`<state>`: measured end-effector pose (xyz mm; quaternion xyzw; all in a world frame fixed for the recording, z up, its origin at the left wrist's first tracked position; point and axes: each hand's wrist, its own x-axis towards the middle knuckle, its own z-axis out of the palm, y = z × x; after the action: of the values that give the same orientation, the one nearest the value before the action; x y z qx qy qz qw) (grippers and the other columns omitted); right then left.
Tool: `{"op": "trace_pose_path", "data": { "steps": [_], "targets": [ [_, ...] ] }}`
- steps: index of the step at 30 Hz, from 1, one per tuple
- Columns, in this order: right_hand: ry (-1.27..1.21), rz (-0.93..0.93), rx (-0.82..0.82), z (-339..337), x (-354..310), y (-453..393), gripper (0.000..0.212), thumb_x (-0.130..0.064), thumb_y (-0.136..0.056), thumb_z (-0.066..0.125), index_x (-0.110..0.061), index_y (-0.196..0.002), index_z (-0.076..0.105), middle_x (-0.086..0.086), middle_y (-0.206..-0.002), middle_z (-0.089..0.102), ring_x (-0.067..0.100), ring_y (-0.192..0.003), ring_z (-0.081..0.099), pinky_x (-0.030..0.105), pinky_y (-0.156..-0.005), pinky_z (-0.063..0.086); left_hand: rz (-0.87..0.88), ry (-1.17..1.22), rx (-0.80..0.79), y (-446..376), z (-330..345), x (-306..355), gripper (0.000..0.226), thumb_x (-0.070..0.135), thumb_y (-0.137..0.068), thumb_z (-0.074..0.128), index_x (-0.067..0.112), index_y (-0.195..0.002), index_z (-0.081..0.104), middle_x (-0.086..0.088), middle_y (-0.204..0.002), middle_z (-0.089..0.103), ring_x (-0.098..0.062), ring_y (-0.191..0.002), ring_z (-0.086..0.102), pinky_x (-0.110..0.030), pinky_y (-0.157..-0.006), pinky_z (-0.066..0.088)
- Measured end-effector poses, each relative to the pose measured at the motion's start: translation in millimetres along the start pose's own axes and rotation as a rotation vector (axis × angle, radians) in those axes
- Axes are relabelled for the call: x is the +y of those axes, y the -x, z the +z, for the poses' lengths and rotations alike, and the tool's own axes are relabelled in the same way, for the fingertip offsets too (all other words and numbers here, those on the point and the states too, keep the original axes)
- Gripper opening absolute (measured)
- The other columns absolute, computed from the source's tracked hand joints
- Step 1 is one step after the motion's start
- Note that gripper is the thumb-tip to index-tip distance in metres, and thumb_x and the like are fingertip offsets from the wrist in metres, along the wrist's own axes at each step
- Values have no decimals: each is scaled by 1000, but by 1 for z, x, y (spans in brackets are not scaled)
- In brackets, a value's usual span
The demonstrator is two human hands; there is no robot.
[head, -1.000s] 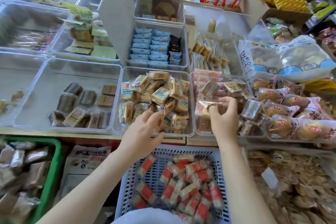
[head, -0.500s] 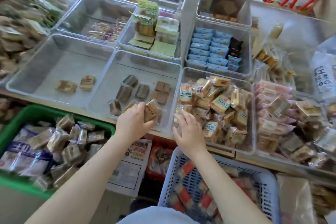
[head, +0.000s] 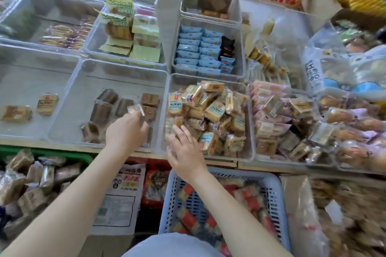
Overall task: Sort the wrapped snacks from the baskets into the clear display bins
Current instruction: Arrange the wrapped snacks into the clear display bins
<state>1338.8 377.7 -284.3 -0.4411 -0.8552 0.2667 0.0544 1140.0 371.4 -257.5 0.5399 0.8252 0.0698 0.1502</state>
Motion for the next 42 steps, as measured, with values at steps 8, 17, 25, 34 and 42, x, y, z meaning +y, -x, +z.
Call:
{"op": "trace_pose_path", "data": {
  "steps": [8, 17, 25, 34, 42],
  "targets": [
    [18, 541, 553, -94, 142, 78, 31, -12, -89, 59, -10, -120, 63, 10, -124, 59, 29, -116, 51, 43, -99, 45, 374, 94, -229, 64, 29, 133, 26, 41, -100, 45, 25, -116, 59, 10, -98, 64, -12, -87, 60, -29, -65, 49],
    [-212, 852, 163, -128, 219, 71, 75, -36, -90, 72, -5, -145, 33, 18, -145, 36, 35, -129, 47, 40, -97, 45, 443, -8, -260, 81, 60, 196, 31, 39, -101, 45, 26, -126, 59, 7, -111, 64, -13, -97, 60, -29, -72, 53],
    [-228, 722, 244, -135, 225, 97, 40, -30, -79, 81, -18, -101, 50, 8, -112, 52, 28, -101, 53, 33, -76, 44, 423, 8, -204, 93, 59, 197, 33, 38, -100, 47, 28, -130, 55, 7, -116, 57, -12, -85, 57, -22, -60, 45],
    [-858, 353, 144, -138, 114, 105, 21, -35, -91, 72, -29, -110, 67, -5, -95, 70, 6, -86, 66, 26, -77, 55, -40, 1038, -404, 96, 25, 179, 57, 52, -79, 74, 29, -128, 55, 4, -115, 67, -12, -100, 68, -40, -88, 59],
    [-464, 236, 86, -65, 32, 34, 43, -33, -102, 48, -21, -143, 49, -7, -136, 51, 14, -120, 53, 39, -106, 45, -254, 953, -51, 87, 8, 65, 23, 37, -80, 81, 23, -94, 69, -8, -92, 72, -13, -81, 68, -26, -71, 57]
  ]
}}
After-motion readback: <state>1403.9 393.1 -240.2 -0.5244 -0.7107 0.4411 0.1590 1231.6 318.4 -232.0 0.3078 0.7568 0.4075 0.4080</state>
